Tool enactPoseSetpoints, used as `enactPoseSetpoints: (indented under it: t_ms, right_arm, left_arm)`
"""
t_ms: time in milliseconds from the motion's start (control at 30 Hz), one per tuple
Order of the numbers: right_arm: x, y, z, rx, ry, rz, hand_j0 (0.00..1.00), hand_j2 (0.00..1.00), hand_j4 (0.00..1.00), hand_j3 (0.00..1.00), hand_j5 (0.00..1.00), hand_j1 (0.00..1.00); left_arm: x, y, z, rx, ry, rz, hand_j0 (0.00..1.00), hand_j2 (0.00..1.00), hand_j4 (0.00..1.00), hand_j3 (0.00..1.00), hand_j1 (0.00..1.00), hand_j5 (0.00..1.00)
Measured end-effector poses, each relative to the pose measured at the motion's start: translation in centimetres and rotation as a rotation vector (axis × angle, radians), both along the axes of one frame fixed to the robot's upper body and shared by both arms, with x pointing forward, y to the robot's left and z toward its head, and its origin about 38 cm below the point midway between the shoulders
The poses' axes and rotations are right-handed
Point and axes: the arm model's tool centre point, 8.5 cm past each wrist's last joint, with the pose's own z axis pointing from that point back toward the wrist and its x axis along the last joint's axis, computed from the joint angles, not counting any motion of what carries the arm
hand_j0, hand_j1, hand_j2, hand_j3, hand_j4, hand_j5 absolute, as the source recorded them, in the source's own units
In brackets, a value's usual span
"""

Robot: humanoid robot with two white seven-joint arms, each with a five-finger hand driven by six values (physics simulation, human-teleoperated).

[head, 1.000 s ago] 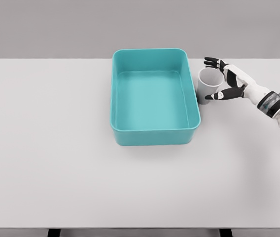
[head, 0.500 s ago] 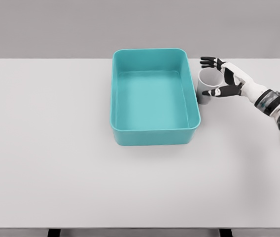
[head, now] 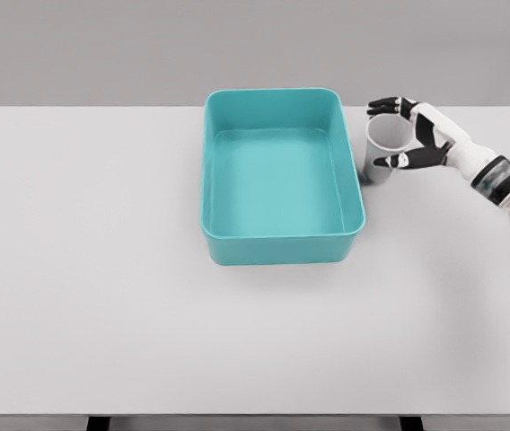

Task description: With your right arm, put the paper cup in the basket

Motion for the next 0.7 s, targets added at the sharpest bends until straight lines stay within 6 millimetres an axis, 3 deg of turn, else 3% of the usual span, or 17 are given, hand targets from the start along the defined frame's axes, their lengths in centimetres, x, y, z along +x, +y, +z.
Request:
enactPoseSetpoints:
  t_ms: [133,333,500,700]
  right_arm:
    - [-0.1,0.1,1.5,-0.002,-0.056,0.017,0.72,0.72,0.72,0.72,0.72,0.72]
    - [-0.4,0.7,5.9,-0.040,-0.210,0.070,0.72,0.72,0.72,0.72,0.72,0.72]
    - [-1.3,3.5,9.2,-0.115,-0.337,0.166,0.72,0.72,0.72,0.72,0.72,0.72]
    - [-3.1,8.6,11.3,-0.244,-0.456,0.307,0.73,0.73,0.73,0.73,0.73,0.73]
  left_arm:
    - [0.0,0.0,0.0,0.000,0.000,0.000,1.00,1.00,1.00,1.00,1.00,1.00]
    - [0.0,0.0,0.0,0.000,0.000,0.000,1.00,1.00,1.00,1.00,1.00,1.00]
    - [0.0,0.0,0.0,0.000,0.000,0.000,1.00,1.00,1.00,1.00,1.00,1.00]
    - [0.0,0.0,0.0,0.000,0.000,0.000,1.00,1.00,1.00,1.00,1.00,1.00]
